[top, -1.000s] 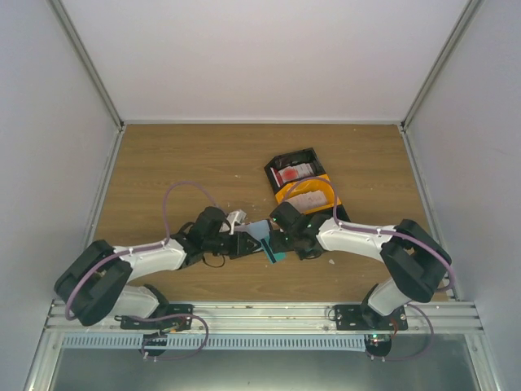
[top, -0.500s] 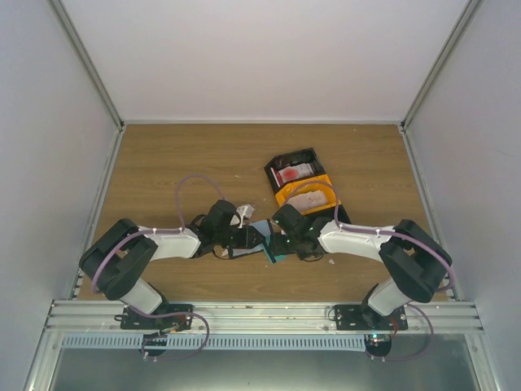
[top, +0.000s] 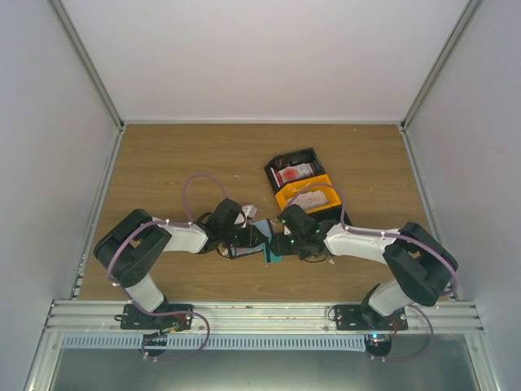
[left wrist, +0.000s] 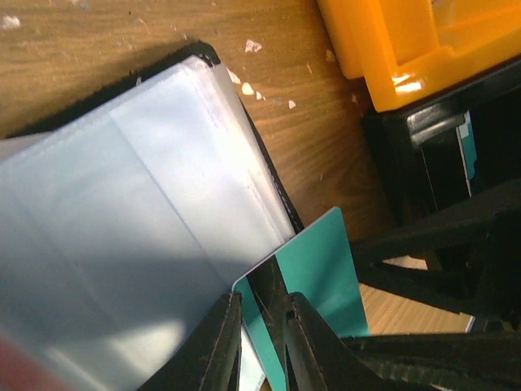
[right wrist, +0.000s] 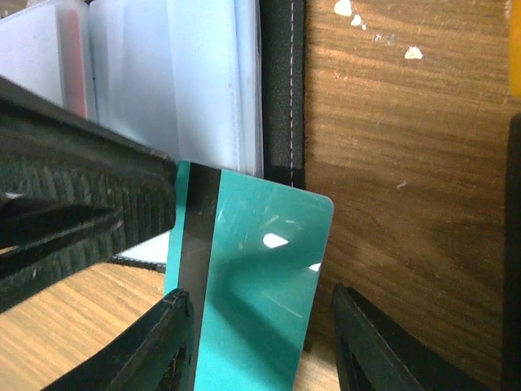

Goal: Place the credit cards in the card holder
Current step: Pick up the credit card from the center of the board.

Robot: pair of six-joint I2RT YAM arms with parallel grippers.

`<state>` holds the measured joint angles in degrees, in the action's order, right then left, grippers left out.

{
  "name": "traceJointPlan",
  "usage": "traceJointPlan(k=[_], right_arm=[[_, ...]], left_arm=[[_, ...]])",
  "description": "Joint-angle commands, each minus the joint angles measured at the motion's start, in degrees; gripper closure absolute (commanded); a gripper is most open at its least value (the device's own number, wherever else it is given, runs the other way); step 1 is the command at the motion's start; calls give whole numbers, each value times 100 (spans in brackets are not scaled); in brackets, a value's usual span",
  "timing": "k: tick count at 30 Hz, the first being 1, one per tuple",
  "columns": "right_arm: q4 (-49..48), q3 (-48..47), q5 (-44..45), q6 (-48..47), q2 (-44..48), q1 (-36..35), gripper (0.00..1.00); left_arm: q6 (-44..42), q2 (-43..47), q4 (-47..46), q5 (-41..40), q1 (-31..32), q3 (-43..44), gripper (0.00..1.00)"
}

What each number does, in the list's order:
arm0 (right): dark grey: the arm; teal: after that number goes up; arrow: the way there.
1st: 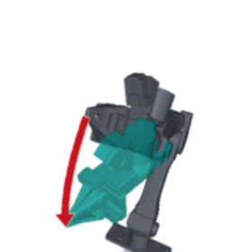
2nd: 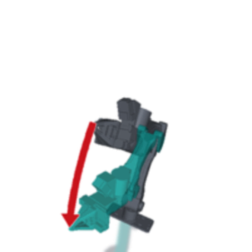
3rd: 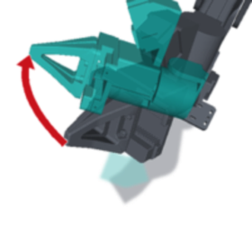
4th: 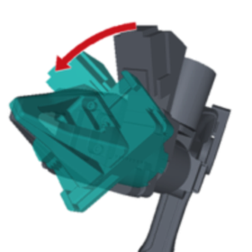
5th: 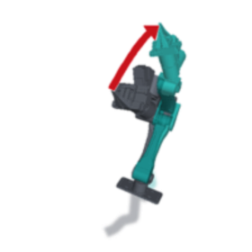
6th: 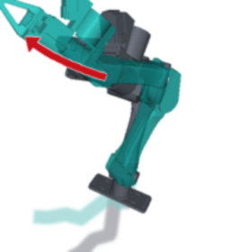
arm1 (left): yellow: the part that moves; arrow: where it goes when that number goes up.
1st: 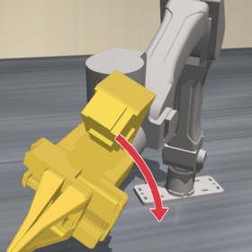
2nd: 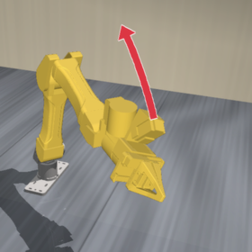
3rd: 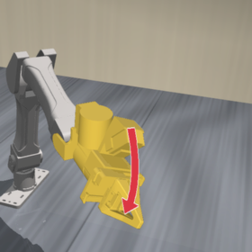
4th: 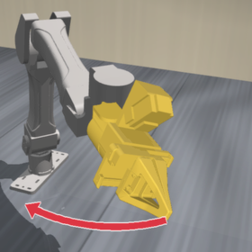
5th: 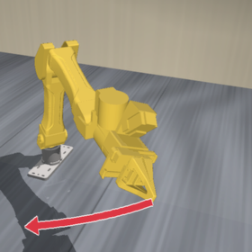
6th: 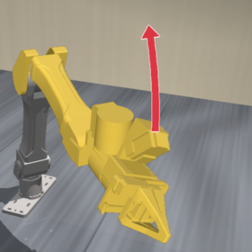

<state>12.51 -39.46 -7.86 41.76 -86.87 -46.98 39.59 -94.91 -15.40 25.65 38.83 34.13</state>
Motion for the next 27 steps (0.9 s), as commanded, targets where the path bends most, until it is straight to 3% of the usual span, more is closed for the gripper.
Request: traceJointPlan(k=[1, 11, 27], right_arm=[[-285, 202, -340, -80, 215, 156, 53], [-1020, 609, -1045, 166, 251, 475, 62], [-679, 318, -658, 111, -134, 324, 62]], left_arm=[[-111, -205, 352, -486, -16, 158, 80], [-84, -454, 669, -657, -7, 225, 80], [-157, -310, 741, -231, 18, 216, 79]])
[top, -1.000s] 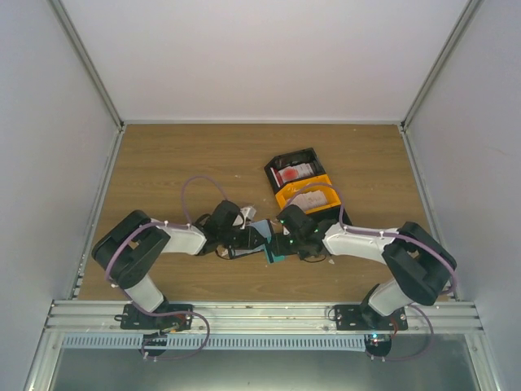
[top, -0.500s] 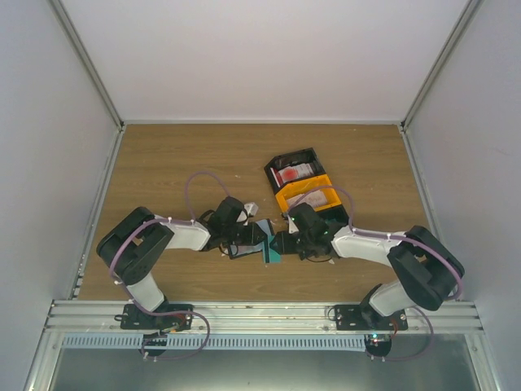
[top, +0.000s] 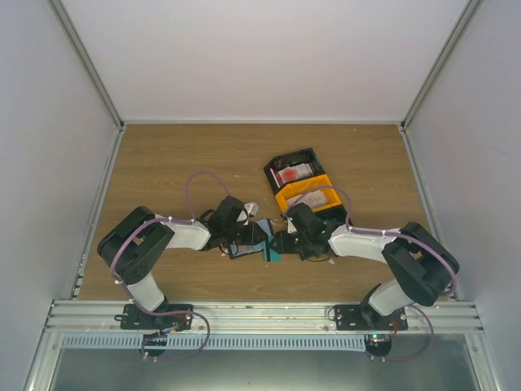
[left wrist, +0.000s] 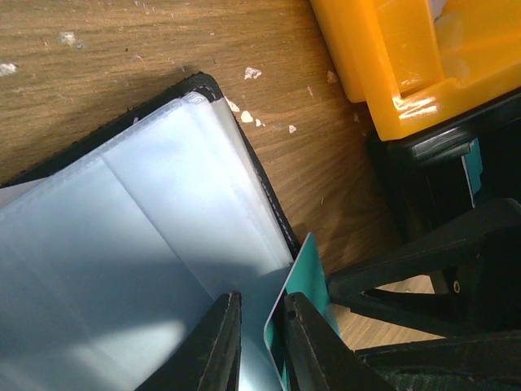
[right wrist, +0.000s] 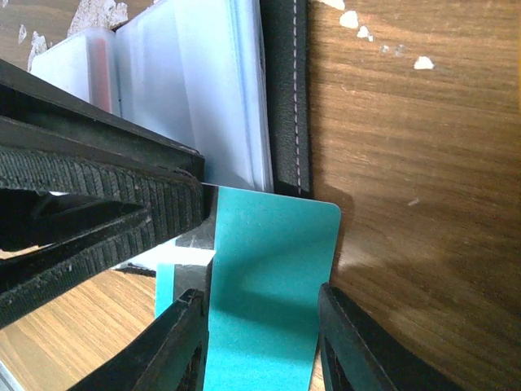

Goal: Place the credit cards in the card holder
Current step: Pick up the credit card from the center of the board.

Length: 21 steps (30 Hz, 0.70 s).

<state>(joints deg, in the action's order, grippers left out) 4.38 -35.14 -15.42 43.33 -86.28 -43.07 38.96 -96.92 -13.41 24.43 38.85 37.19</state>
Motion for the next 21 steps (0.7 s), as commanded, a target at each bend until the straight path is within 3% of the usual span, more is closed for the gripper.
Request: traceJointPlan(k=[1, 8, 14, 21], right_arm=[[119, -116, 93, -36, -220, -82, 62], [24, -101, 74, 28, -273, -121, 62], [157, -88, 260, 36, 15, -122, 62], [425, -20, 580, 38, 1180, -122, 50]], left_arm=[[-74, -90, 529, -34, 13, -89, 79], [110, -89, 338, 595, 11, -62, 81], [112, 127, 409, 574, 8, -39, 98], [-22, 900, 697, 486, -13, -13, 100]])
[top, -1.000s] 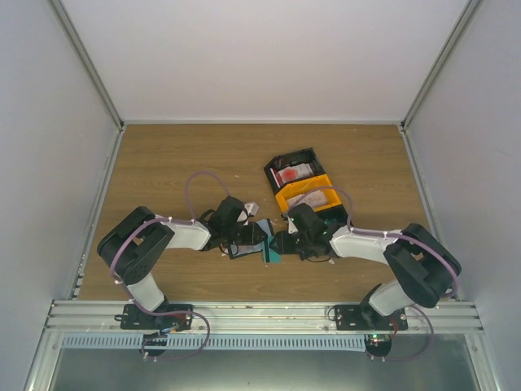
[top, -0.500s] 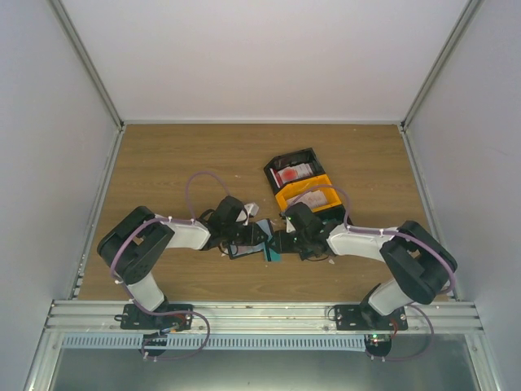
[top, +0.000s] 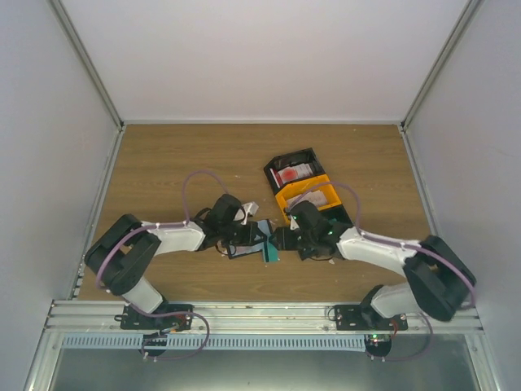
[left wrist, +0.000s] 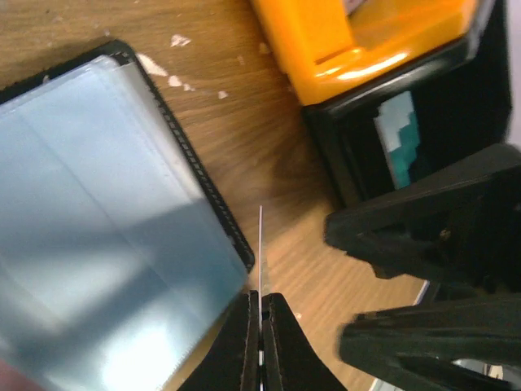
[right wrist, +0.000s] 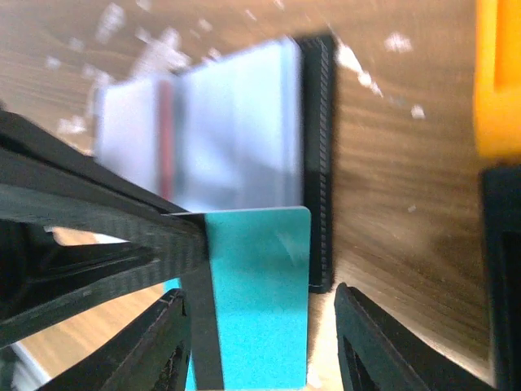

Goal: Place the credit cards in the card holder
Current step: Pick up the credit card from the center of the board.

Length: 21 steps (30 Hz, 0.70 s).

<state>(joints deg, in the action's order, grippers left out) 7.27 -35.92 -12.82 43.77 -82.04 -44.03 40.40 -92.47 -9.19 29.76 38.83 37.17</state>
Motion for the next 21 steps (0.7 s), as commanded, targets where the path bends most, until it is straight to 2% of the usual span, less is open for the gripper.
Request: traceJointPlan(k=[1, 8, 12, 21], right_arm=[[162, 85, 363, -20, 966, -23, 48], [173, 227, 433, -165, 2291, -13, 36], [-333, 433, 337, -262, 2761, 12, 31], [-2024, 753, -716, -358, 2730, 43, 38]], left_arm=[[-206, 577, 342, -68, -15, -7, 100], [-618, 1535, 871, 19, -231, 129, 100], [-754, 2070, 1188, 415, -470, 246, 100], [-369, 2945, 1040, 1737, -1099, 276, 100]])
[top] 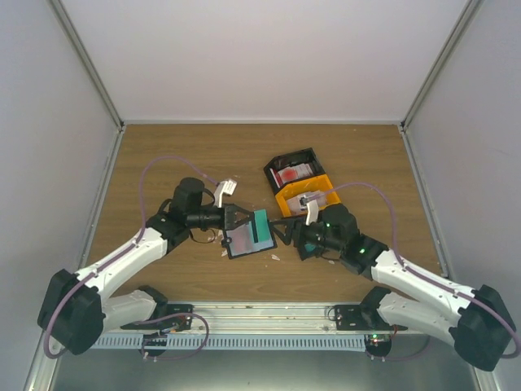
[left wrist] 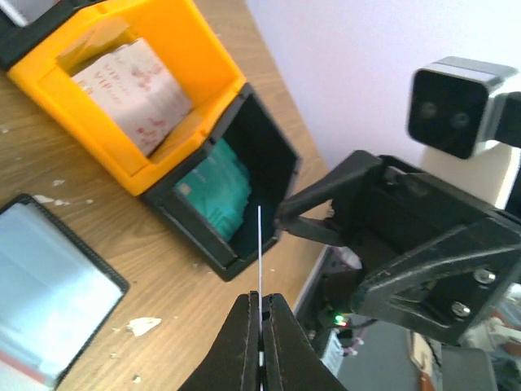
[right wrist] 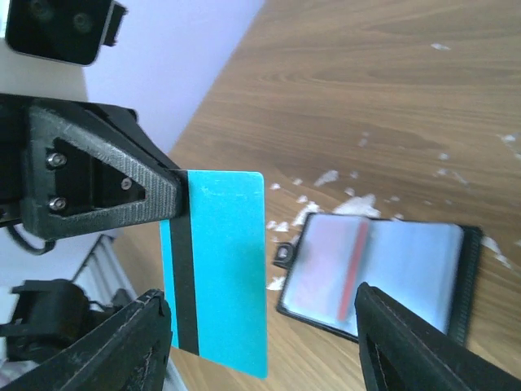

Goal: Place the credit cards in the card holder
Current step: Pick up the credit card from the center of the board.

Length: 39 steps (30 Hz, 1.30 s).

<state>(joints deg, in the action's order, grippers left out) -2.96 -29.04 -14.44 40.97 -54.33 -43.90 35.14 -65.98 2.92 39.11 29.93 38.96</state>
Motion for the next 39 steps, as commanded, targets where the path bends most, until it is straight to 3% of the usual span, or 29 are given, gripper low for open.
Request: traceJointPlan(k=[1, 5, 10, 16, 23, 29, 31, 33, 36, 39], right_arm=[[-1160, 98, -686, -47, -55, 24, 39], [-1791, 240, -1171, 144, -184, 22, 47], [-1643, 13, -1281, 140, -673, 24, 58], [-2219, 3, -1550, 295, -885, 22, 71], [-3027, 149, -2054, 680, -1124, 22, 76], [-2976, 185, -1878, 738, -1121, 22, 99], [-2574, 91, -1615, 596, -1120, 26, 99], [-1977, -80, -1305, 376, -1175, 22, 100], [-1110, -320, -834, 85, -1370, 36, 100], [-350, -682, -564, -129, -1793, 79, 99]], left_arm=[[236, 374, -251, 947, -262, 64, 100], [511, 533, -518, 1322, -431, 57, 100], [646, 567, -552, 1431, -465, 99, 100], [644, 598, -512, 1419, -511, 44, 100], [644, 611, -503, 1340, -590, -34, 100], [567, 612, -377, 1190, -640, -96, 99], [460, 667, -100, 797, -647, -129, 91], [218, 780, 297, 125, -652, -192, 68], [5, 924, 767, -955, -643, -406, 41], [-55, 890, 896, -1323, -638, -741, 31]])
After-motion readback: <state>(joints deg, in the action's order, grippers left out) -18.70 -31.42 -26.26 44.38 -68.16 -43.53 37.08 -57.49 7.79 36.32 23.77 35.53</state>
